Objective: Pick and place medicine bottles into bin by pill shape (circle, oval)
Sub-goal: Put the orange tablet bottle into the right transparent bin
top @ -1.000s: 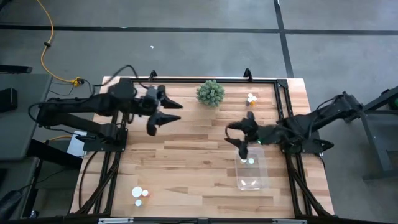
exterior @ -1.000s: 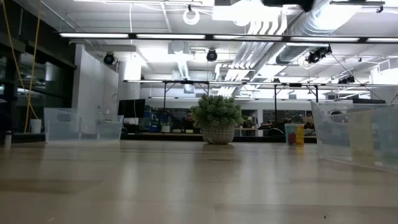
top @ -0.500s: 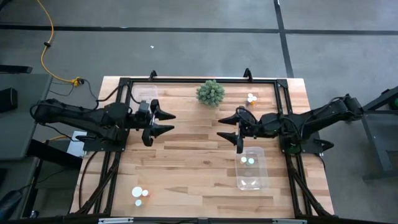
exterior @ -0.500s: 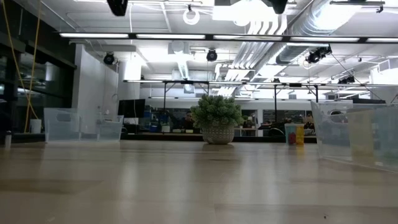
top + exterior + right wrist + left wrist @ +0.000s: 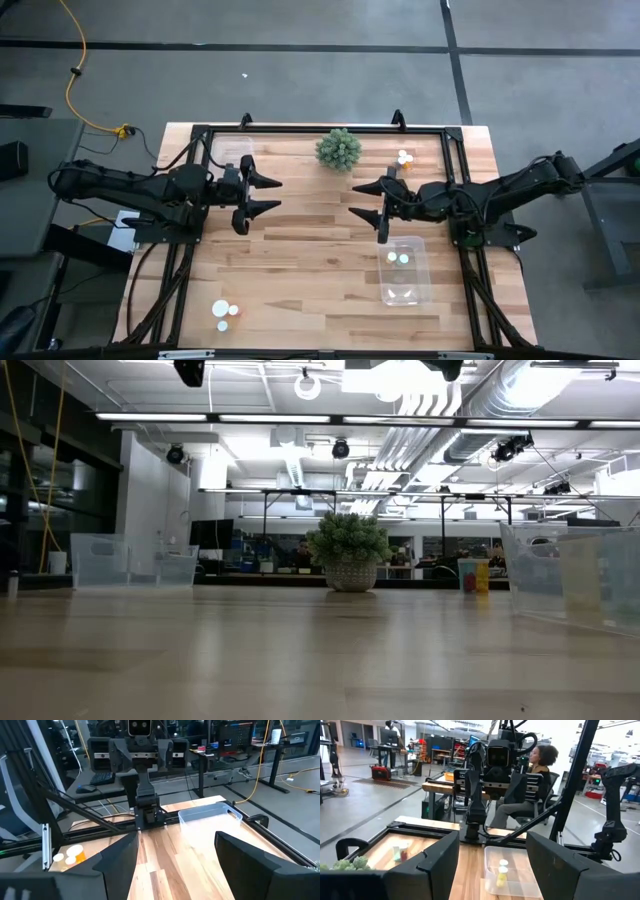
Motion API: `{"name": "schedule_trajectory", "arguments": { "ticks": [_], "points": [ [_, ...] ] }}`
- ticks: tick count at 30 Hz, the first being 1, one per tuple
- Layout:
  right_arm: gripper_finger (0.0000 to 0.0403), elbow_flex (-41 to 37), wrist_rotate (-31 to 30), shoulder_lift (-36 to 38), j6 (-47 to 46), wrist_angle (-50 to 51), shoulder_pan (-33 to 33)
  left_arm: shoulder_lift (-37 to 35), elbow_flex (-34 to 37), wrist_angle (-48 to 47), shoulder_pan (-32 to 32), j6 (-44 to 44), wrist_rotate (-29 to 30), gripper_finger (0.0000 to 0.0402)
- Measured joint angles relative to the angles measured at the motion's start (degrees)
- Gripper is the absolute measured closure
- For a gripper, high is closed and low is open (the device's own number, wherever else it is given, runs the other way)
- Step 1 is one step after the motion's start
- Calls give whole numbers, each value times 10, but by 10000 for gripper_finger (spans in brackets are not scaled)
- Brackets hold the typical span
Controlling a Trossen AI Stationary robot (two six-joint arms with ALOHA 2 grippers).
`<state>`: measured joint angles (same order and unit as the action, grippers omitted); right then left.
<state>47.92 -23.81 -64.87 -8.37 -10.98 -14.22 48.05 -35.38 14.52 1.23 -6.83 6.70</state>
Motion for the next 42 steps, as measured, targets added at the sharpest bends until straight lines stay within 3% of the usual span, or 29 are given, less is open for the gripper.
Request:
{"name": "schedule_trajectory", "arguments": {
  "ticks": [16,31,35,38,40,42],
  "points": [
    [146,0,-1,0,-2,20,0,0,0,-1,0,-5,25,184],
    [147,0,-3,0,-21,21,0,1,-1,-29,-2,-5,13,184],
    [147,0,-60,0,-43,22,0,0,-1,-29,-2,-5,13,184],
    [147,1,-186,0,-74,42,11,0,-1,-29,-2,-3,13,184],
    [147,19,-274,3,-123,104,37,0,-1,-29,-2,-1,16,184],
    [147,52,-296,6,-183,191,79,0,-1,-28,-2,-11,20,184]
  ]
}}
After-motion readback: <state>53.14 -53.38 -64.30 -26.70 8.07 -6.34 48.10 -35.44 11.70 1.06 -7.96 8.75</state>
